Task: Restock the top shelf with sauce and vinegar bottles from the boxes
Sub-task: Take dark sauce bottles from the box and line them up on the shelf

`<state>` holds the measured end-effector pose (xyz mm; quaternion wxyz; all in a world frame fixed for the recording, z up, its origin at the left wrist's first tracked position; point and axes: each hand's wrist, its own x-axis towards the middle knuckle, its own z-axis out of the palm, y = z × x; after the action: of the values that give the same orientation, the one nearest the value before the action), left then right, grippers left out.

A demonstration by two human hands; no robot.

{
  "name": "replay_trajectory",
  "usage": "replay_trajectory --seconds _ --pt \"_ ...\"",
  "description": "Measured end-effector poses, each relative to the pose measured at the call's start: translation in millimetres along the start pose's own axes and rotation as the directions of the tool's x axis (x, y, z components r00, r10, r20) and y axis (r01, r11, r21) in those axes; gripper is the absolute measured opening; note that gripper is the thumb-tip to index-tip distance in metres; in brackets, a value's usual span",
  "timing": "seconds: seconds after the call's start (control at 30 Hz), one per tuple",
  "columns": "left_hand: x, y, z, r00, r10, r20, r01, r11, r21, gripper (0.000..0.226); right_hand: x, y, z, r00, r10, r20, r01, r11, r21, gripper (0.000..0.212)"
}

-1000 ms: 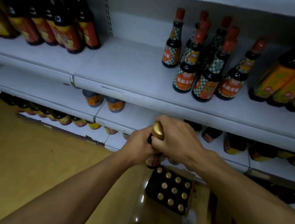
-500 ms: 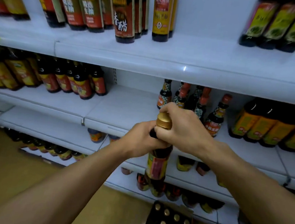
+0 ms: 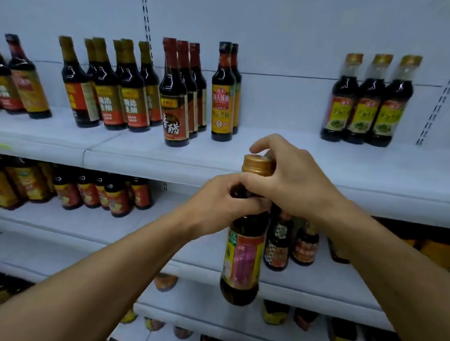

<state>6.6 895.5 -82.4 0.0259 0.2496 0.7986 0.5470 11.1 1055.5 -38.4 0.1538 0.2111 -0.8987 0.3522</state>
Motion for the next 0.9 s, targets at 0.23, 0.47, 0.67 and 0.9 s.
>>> replay_trajectory --seconds 0.23,0.47,0.67,0.9 --pt "34 51 6 0.994 0.096 -0.05 -0.101 0.988 -0.113 0.021 27 -8 -54 0.985 -0.013 -0.172 0.031 0.994 0.108 0.042" --pt "79 86 15 0.992 0.12 -0.038 -0.125 0.973 -0.194 0.041 55 1 -107 0.955 0.004 -0.298 0.039 0.99 0.137 0.042" --pt "113 96 29 0.993 0.115 -0.028 -0.118 0.961 -0.249 0.054 73 15 -147 0.922 0.007 -0.387 0.05 0.989 0.137 0.049" --pt "140 81 45 0.995 0.061 0.077 -0.041 0.969 -0.243 0.05 92 45 -176 0.896 0.055 -0.441 0.016 0.988 0.156 0.044"
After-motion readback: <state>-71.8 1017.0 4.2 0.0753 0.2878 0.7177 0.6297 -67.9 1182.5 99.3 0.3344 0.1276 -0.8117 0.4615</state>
